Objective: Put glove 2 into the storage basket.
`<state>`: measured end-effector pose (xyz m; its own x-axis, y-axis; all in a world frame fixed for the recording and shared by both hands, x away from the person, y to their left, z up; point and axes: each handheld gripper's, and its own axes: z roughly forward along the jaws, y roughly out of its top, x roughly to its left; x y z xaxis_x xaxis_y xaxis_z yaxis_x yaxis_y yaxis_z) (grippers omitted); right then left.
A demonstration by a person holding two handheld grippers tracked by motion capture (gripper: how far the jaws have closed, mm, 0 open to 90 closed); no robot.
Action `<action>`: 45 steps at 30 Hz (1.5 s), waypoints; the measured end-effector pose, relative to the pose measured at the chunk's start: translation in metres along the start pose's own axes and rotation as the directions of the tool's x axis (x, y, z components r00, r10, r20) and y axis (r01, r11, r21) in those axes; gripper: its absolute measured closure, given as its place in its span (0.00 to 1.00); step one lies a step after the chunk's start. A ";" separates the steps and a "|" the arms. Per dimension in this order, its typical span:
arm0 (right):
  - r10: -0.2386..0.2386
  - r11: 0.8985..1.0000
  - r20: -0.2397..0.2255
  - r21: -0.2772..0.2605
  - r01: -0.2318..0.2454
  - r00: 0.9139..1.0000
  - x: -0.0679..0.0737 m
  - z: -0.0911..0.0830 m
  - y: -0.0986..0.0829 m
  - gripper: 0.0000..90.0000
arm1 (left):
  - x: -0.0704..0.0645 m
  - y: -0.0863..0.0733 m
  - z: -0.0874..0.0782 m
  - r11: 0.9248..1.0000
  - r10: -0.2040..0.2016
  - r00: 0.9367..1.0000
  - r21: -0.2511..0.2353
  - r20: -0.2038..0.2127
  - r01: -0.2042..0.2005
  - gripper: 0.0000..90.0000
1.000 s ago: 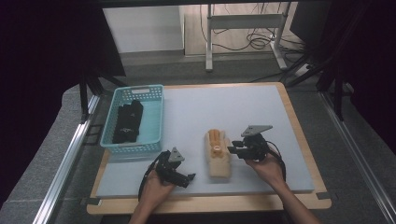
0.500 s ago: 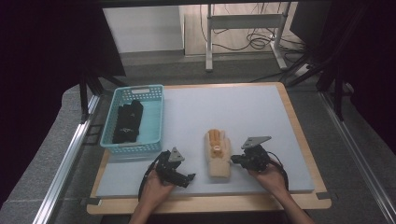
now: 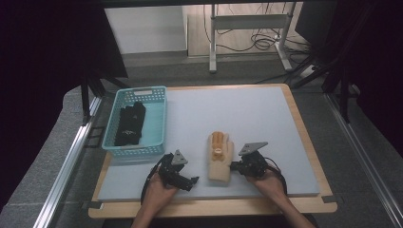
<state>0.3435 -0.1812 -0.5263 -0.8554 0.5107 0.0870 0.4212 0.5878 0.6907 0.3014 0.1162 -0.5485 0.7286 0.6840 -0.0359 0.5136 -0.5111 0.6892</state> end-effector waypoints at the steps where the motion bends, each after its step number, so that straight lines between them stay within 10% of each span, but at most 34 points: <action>1: -0.003 1.000 0.000 0.001 0.003 1.000 0.001 0.001 0.001 0.95 | 0.000 0.000 0.000 1.000 0.000 1.000 0.000 0.000 0.000 0.00; 25: -0.018 1.000 -0.024 -0.009 0.017 1.000 0.015 0.036 0.031 0.93 | 0.000 0.000 0.000 1.000 0.000 1.000 0.000 0.000 0.000 0.00; 36: 0.000 0.999 0.109 -0.050 0.006 0.994 -0.002 0.000 0.018 0.63 | 0.000 0.000 0.000 1.000 0.000 1.000 -0.001 0.000 0.000 0.00; 45: 0.091 0.994 0.238 -0.074 -0.075 0.967 -0.030 -0.028 -0.012 0.32 | 0.000 0.000 0.000 1.000 0.000 1.000 -0.001 -0.001 0.000 0.00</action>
<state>0.3561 -0.2213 -0.5174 -0.7173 0.6964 -0.0235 0.4612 0.4998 0.7331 0.3013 0.1161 -0.5486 0.7285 0.6842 -0.0349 0.5129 -0.5109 0.6899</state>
